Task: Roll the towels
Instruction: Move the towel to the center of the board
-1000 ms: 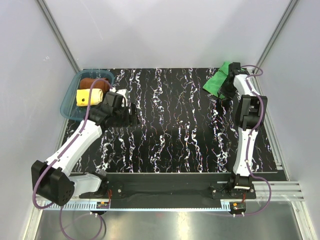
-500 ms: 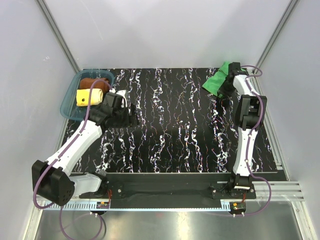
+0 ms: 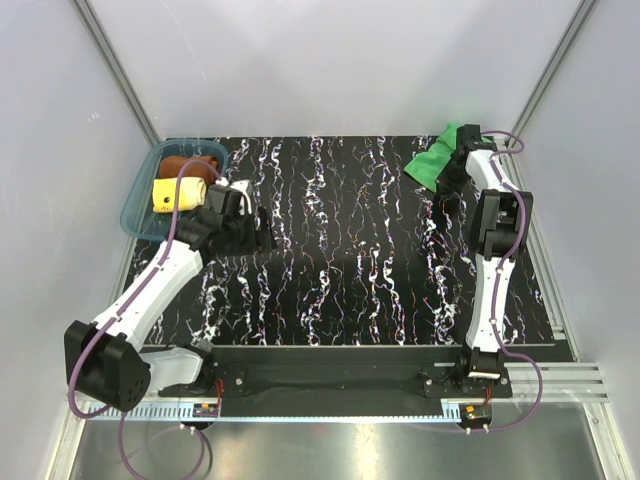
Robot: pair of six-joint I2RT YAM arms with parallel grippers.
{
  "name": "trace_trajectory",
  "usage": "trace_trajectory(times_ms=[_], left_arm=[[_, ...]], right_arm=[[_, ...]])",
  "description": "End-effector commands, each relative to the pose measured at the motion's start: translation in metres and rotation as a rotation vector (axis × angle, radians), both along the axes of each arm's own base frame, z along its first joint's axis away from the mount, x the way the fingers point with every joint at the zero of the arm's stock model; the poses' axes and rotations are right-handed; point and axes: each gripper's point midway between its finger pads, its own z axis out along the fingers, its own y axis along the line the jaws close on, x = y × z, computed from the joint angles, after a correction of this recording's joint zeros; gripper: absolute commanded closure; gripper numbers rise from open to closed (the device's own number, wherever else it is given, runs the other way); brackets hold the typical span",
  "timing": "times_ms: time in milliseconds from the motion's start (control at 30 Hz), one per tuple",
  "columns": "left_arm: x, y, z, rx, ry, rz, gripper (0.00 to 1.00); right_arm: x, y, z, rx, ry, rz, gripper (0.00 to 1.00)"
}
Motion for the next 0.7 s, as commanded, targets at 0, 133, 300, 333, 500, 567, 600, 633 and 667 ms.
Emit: trace_trajectory(times_ms=[0,133,300,333,500,567,600,633,667], left_arm=[[0.005,-0.005,0.005,-0.037,-0.028,-0.013,0.19],[0.005,-0.005,0.004,-0.041,-0.025,-0.009,0.19],[0.004,-0.005,0.003,-0.047,-0.023,-0.013,0.20],[0.004,-0.005,0.003,-0.047,-0.023,-0.012,0.20],[0.003,-0.005,0.003,-0.051,-0.026,-0.012,0.20],[0.002,-0.004,0.002,-0.047,-0.023,-0.012,0.20],[0.002,-0.005,0.002,-0.050,-0.023,-0.014,0.20],[0.002,-0.005,0.002,-0.049,-0.022,-0.014,0.19],[0.002,-0.005,0.002,-0.049,-0.022,-0.014,0.20]], right_arm=[[-0.001,0.008,0.022,0.016,-0.040,0.023,1.00],[0.003,0.010,0.069,0.015,-0.157,0.030,1.00],[0.003,0.003,0.085,-0.029,-0.162,0.035,0.63],[0.003,0.002,0.084,-0.035,-0.157,0.036,0.59],[0.002,0.000,0.067,-0.042,-0.120,0.036,0.47],[0.002,0.000,0.058,-0.042,-0.106,0.036,0.47],[0.002,0.000,0.055,-0.040,-0.101,0.035,0.47],[0.003,0.000,0.053,-0.040,-0.101,0.035,0.47],[0.002,-0.001,0.048,-0.038,-0.094,0.031,0.48]])
